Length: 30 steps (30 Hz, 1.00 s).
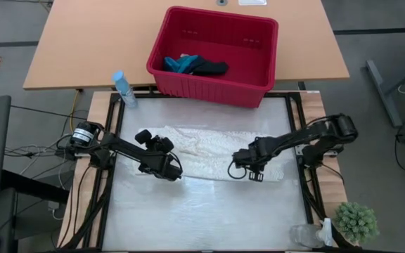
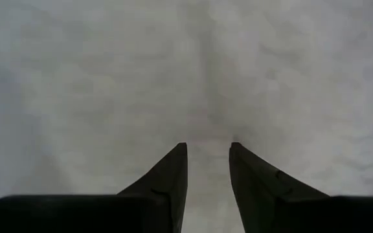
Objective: Fold Laundry from Bin
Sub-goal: Fold the white shirt
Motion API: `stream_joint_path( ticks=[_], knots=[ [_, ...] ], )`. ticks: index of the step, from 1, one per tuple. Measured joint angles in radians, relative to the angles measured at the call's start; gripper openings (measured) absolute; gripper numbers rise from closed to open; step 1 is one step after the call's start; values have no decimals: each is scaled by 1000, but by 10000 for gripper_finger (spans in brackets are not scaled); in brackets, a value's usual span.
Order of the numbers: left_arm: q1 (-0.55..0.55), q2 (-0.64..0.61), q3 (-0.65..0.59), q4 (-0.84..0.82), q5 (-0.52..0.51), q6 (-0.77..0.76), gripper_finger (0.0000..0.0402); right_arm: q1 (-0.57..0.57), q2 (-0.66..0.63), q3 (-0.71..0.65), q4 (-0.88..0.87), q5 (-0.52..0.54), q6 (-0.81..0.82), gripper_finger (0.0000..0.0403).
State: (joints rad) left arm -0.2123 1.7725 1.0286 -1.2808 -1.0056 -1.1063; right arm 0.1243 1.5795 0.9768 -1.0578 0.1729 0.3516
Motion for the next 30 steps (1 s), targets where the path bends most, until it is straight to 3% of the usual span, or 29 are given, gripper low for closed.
stream_joint_path(
  ticks=[4, 7, 19, 23, 30],
  knots=[
    [0, 0, 0, 0, 1, 15, 0, -47, 56, 0, -62, 105, 20, 133],
    [0, 0, 0, -1, 4, 28, 0, -85, 81, 0, -75, 127, 17, 133],
    [0, 0, 0, 0, -11, -1, 0, -128, 19, 0, -69, 117, 7, 133],
    [0, 0, 0, 1, -13, 1, 0, -98, -46, 0, 1, 114, 11, 133],
    [38, 0, 0, 27, -73, -12, 0, -60, -95, 2, 280, 86, -13, 133]
  ],
)
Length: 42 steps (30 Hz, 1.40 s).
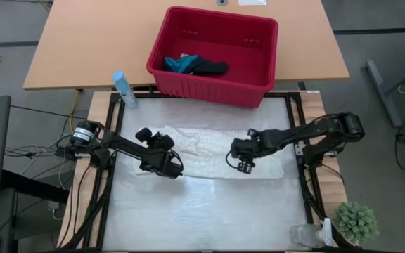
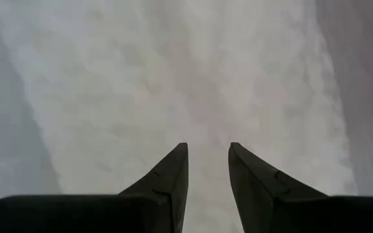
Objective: Fold Laundry from Bin
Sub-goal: Fold the white shirt
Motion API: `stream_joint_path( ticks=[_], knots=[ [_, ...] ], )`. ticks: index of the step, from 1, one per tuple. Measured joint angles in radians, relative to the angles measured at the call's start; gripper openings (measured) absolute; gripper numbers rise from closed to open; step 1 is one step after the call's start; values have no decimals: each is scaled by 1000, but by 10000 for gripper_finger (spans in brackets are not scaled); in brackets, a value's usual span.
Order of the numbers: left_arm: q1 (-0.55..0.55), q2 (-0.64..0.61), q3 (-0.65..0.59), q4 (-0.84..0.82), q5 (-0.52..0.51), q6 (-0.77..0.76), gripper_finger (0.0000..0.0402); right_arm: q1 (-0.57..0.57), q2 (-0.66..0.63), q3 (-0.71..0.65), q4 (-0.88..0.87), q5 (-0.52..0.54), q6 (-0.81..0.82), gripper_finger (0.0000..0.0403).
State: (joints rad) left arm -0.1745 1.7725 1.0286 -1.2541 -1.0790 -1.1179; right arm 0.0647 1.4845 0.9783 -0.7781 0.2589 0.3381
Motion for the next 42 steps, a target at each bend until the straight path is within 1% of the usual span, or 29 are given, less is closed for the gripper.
stream_joint_path(
  ticks=[3, 5, 8, 12, 20, 23, 26, 28, 30, 32, 33, 36, 40, 42],
  knots=[
    [23, 0, 0, 29, -18, 49, 0, 8, 10, 0, 59, -2, -31, 133],
    [39, 0, 0, 52, -7, 110, 0, 6, 23, 0, 100, -2, -34, 133],
    [54, 0, 0, 93, -12, 186, 0, 6, 39, -1, 106, -2, -34, 133],
    [64, 0, 0, 106, -61, 218, 0, 5, 89, -1, 118, -2, -42, 133],
    [74, 0, 0, 125, -51, 338, 4, -1, 207, -1, 121, -2, -57, 133],
    [74, 0, 0, 133, -23, 395, 19, -3, 240, 2, 129, -6, -59, 133],
    [74, 0, 0, 163, -15, 442, 45, -2, 253, 4, 132, -10, -60, 133],
    [74, 0, 0, 179, -38, 467, 66, -2, 250, 3, 136, -12, -60, 133],
    [74, 0, 1, 180, -91, 476, 87, -3, 241, 0, 139, -15, -61, 133],
    [74, 0, 4, 173, -155, 437, 104, -3, 235, -1, 141, -18, -63, 133],
    [70, -2, 11, 150, -159, 402, 110, -3, 234, -1, 142, -21, -63, 133],
    [37, -20, 43, 64, -103, 259, 118, -3, 234, -1, 142, -21, -77, 133],
    [-76, -79, 40, 15, -38, 39, 116, -8, 234, -2, 146, -23, -94, 133],
    [-133, -131, 13, 17, 29, -48, 115, -9, 234, -2, 146, -26, -97, 133]
  ],
)
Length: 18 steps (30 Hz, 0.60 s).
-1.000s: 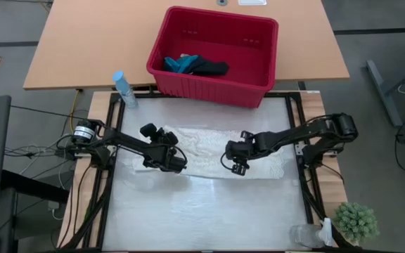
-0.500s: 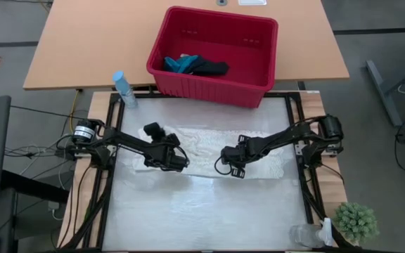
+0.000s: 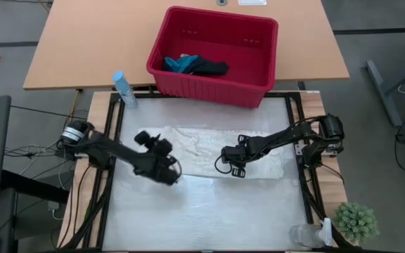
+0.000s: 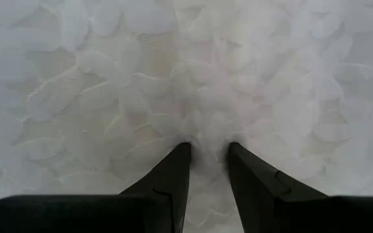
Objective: Fold Laundry from Bin
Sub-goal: Fold the white shirt
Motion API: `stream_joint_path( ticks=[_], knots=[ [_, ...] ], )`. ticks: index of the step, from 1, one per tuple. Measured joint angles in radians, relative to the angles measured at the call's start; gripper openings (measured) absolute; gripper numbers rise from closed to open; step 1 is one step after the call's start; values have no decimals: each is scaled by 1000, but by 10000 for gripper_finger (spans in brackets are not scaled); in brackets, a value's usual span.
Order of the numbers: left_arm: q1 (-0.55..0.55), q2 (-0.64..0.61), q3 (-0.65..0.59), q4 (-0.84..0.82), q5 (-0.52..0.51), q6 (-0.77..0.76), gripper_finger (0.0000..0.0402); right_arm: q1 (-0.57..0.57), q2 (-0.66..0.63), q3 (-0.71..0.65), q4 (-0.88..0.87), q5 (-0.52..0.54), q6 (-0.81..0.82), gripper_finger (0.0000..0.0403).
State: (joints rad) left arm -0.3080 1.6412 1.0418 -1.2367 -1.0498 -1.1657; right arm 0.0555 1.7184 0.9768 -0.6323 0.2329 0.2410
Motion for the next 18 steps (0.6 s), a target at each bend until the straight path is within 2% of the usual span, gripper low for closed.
stream_joint_path(
  ticks=[4, 8, 14, 18],
  knots=[
    [-102, -147, -124, 115, 146, -90, 115, -3, 0, 0, 1, 0, -22, 133],
    [-134, -279, -253, 187, 290, -167, 115, -5, 0, 0, 0, -2, -31, 133],
    [-119, -298, -399, 136, 376, -374, 115, -5, 0, 0, 0, -2, -32, 133],
    [-118, -298, -433, 140, 421, -414, 115, -3, 0, 0, -2, -1, -33, 133]
  ],
)
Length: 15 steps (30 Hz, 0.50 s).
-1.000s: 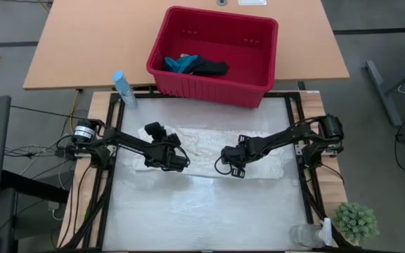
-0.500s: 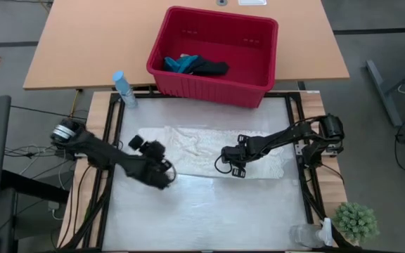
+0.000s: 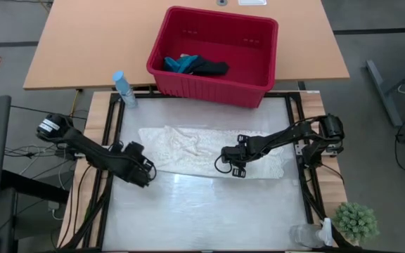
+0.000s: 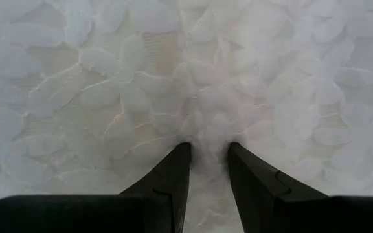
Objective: Fold Laundry from Bin
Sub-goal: Fold the white shirt
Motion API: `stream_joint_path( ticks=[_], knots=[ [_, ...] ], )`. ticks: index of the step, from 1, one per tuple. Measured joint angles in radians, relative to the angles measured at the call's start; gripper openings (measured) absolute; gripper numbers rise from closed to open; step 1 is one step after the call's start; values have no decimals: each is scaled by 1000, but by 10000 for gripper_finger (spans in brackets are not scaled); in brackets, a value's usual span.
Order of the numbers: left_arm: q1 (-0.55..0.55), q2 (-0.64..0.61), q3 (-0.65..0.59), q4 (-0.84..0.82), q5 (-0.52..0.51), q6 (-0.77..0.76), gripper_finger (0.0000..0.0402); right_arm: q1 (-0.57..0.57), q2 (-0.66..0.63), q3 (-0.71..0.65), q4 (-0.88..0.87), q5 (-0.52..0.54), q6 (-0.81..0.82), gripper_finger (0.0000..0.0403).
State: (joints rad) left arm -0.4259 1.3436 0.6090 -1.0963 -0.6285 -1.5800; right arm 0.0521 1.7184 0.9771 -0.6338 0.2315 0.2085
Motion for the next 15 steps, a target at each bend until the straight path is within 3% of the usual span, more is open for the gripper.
stream_joint_path(
  ticks=[4, 9, 15],
  knots=[
    [7, -3, 32, -9, 13, 20, 115, 0, 0, 0, 0, 0, -6, 133],
    [26, -3, 42, -12, 130, 95, 115, -2, 0, 0, 0, 0, -8, 133],
    [27, -25, 68, 17, 125, 115, 115, -2, 0, 0, -1, 0, -8, 133]
  ],
)
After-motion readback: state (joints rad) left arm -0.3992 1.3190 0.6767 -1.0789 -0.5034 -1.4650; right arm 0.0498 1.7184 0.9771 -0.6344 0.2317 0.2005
